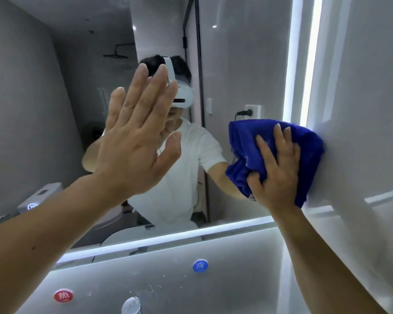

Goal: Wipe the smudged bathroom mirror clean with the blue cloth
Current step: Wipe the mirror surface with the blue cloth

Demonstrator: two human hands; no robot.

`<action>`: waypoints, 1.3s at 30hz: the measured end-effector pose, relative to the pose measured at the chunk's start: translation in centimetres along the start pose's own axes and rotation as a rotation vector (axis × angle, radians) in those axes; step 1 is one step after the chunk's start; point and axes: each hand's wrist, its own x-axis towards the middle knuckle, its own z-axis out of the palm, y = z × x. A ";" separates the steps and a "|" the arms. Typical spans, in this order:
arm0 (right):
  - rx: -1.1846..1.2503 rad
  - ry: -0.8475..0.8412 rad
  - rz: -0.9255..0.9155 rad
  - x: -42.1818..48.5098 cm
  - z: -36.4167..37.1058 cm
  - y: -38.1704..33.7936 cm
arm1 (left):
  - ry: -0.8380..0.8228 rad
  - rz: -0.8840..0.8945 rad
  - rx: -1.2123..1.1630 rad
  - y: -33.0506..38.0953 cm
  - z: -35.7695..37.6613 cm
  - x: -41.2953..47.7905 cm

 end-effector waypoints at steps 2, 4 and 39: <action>-0.015 0.014 0.002 -1.9 0.4 -0.7 | 0.004 0.010 -0.002 -0.2 0.2 0.0; -0.038 -0.030 0.020 -5.2 0.7 -2.1 | -0.014 0.007 -0.009 0.0 0.7 -0.4; 0.052 -0.276 -0.420 -5.8 0.4 -5.9 | -0.039 -0.034 0.021 0.1 0.4 -2.3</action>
